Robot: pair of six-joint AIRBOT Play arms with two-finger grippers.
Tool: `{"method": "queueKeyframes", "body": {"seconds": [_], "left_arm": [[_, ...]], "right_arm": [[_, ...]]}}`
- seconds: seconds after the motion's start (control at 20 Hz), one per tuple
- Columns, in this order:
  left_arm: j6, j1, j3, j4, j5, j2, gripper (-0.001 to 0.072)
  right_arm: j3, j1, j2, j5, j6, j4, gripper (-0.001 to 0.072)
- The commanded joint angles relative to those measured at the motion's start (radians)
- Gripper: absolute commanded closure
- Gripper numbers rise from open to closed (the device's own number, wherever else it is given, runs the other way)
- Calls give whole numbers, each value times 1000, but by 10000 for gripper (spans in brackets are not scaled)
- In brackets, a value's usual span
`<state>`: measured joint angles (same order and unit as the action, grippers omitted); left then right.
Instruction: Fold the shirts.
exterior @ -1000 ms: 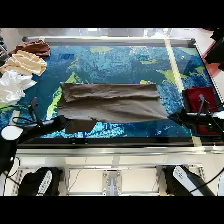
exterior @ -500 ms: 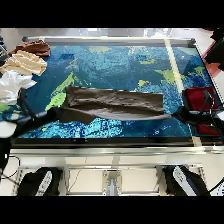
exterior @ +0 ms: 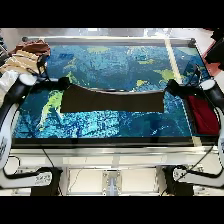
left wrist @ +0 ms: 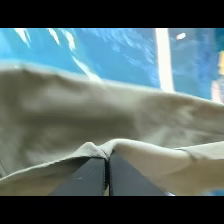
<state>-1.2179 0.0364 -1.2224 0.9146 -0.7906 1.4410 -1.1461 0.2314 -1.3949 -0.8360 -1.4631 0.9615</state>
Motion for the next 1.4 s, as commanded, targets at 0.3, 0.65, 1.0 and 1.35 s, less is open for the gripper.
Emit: {"method": "queueKeyframes", "body": {"seconds": [0.3,0.65,1.0,1.35], "left_arm": [[-13,-93,-135,178,146,263,697],[-23,-91,-148,178,99,205,182],[50,-147,-175,179,128,-73,167],[-77,-330,-422,296,-34,86,169]], "right_arm": [[-98,-14,-251,32,-36,32,702],[-272,5,-212,-203,56,108,362],[-330,260,17,-311,83,211,306],[-216,465,-338,-658,308,-346,149]]}}
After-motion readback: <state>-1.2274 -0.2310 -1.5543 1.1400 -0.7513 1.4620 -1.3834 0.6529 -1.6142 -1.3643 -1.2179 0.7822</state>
